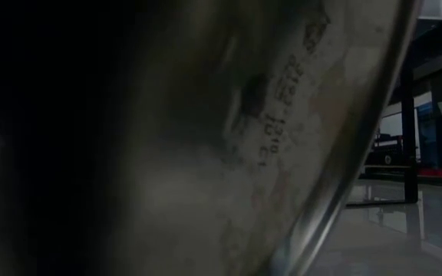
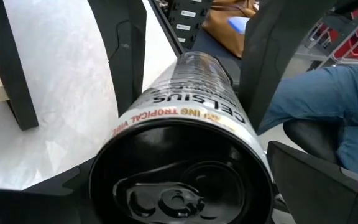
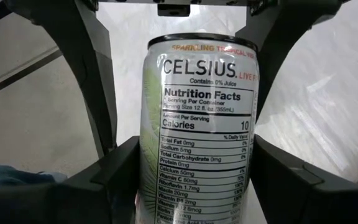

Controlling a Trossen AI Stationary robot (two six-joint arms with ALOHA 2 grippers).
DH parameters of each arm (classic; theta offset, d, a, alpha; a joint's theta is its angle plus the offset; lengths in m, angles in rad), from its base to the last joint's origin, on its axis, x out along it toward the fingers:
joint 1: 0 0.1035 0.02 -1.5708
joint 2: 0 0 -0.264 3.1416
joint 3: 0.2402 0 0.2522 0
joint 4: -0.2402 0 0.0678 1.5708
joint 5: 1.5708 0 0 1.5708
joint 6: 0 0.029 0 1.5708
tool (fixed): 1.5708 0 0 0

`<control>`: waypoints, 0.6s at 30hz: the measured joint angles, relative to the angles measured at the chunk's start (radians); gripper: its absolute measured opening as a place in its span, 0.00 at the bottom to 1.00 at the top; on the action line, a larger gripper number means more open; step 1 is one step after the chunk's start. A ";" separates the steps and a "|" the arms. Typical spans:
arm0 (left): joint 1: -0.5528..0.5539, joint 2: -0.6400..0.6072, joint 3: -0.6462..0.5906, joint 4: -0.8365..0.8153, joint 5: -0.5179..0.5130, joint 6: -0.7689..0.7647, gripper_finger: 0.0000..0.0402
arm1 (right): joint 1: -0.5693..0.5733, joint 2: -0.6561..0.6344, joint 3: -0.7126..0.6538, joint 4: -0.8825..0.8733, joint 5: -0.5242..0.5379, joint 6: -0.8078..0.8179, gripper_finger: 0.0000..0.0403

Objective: Place canned beverage on shelf
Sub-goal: Align the yellow soda can with the other yellow soda can

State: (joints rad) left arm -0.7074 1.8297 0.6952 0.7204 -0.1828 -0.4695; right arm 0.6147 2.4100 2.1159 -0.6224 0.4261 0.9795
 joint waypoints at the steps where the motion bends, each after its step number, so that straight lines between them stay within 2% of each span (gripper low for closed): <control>1: 0.000 0.000 0.000 0.000 0.003 0.000 0.90 | 0.000 0.000 0.000 0.000 0.000 0.000 0.62; 9: 0.000 0.000 0.000 -0.001 0.005 0.001 0.89 | 0.000 0.000 0.000 0.000 0.000 0.001 0.62; 18: 0.001 0.000 0.000 -0.005 0.003 0.008 0.76 | 0.000 0.000 0.000 0.001 0.000 0.000 0.63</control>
State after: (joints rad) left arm -0.7063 1.8297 0.6952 0.7155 -0.1802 -0.4612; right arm 0.6147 2.4100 2.1159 -0.6215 0.4259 0.9793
